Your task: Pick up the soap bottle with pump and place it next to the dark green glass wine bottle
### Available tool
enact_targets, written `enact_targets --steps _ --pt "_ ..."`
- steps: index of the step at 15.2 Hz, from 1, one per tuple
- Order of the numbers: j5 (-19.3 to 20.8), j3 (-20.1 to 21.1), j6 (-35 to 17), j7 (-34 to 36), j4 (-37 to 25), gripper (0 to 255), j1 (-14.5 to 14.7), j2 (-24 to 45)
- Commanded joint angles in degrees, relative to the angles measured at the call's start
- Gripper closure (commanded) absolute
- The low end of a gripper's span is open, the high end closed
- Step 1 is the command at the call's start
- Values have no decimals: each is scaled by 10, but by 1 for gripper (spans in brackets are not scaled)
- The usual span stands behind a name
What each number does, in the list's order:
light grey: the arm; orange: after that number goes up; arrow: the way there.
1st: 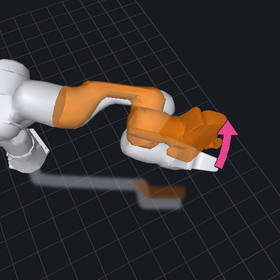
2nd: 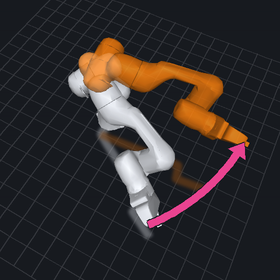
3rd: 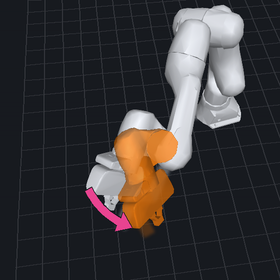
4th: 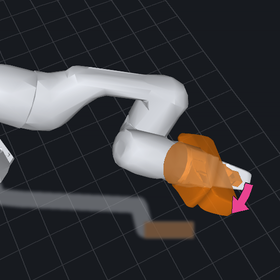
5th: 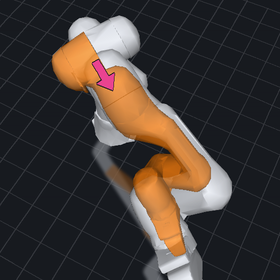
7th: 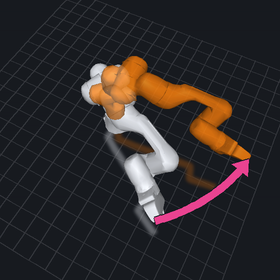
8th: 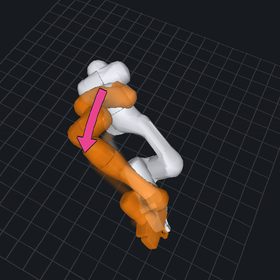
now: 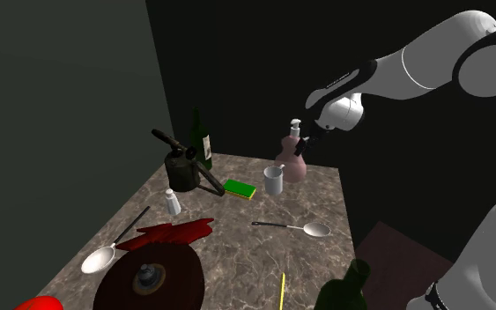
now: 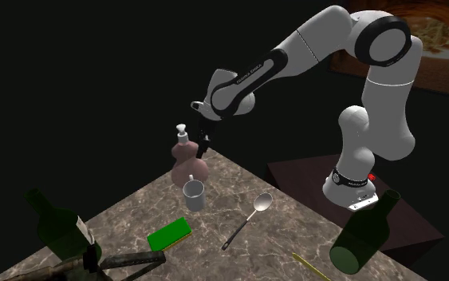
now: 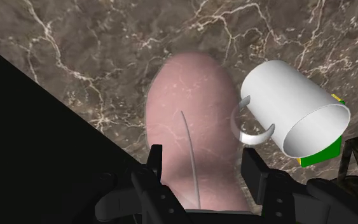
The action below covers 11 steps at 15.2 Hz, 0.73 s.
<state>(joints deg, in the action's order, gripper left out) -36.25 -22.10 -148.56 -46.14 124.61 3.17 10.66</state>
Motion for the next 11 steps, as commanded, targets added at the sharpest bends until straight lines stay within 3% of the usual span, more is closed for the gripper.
enact_targets --steps 1,8,11 --pt "0 0 0 0 0 255 0 0" --pt "0 0 0 0 0 255 0 0" --pt "24 -7 15 21 -3 255 4 -16"
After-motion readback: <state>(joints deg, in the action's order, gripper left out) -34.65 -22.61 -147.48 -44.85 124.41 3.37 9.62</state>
